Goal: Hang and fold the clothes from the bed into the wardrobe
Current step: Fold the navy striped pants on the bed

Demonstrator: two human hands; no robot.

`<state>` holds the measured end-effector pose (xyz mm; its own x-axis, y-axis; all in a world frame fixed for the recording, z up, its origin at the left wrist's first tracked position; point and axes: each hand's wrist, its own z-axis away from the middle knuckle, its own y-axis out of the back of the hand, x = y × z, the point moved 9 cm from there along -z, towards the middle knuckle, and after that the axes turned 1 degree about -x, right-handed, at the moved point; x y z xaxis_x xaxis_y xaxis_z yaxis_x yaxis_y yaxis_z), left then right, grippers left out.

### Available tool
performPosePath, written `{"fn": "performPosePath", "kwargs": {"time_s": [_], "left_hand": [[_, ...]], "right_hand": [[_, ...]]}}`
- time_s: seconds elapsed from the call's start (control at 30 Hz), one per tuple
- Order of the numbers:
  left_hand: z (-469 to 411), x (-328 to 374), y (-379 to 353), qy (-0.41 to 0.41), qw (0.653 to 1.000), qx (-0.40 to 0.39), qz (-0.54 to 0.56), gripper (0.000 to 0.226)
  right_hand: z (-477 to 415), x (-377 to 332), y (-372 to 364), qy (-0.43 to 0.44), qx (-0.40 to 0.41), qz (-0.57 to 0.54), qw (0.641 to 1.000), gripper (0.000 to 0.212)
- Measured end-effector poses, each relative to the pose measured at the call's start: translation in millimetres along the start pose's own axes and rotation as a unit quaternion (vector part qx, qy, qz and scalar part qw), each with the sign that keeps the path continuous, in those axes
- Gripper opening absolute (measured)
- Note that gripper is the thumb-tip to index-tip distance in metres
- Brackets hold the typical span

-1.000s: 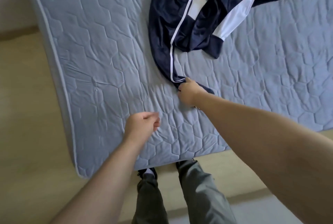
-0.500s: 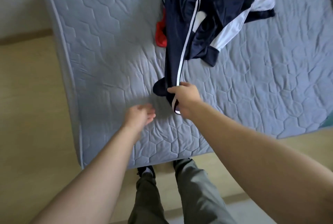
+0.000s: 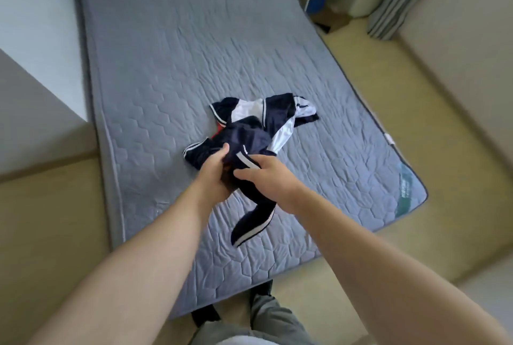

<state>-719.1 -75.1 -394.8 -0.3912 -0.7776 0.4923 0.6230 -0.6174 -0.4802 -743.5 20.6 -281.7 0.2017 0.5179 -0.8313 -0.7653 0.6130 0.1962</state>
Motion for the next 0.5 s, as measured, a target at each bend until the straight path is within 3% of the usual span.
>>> {"fn": "performPosePath", "kwargs": {"time_s": [0.1, 0.23, 0.33, 0.5], "left_hand": [[20.7, 10.1, -13.0, -0.013, 0.999, -0.034, 0.022, 0.054], [45.2, 12.4, -9.9, -0.008, 1.0, -0.016, -0.005, 0.041], [62.1, 21.3, 0.9, -0.025, 0.997, 0.071, -0.011, 0.038], [107.2, 54.2, -14.1, -0.083, 0.994, 0.066, -0.037, 0.021]], "right_hand": [[36.8, -21.1, 8.4, 0.036, 0.005, 0.046, 0.998, 0.037], [75.4, -34.3, 21.4, 0.056, 0.026, 0.103, 0.993, 0.037], [96.1, -36.8, 33.3, 0.06, 0.046, 0.128, 0.989, 0.036], [112.3, -26.0, 32.6, -0.005, -0.004, 0.117, 0.993, 0.063]]}}
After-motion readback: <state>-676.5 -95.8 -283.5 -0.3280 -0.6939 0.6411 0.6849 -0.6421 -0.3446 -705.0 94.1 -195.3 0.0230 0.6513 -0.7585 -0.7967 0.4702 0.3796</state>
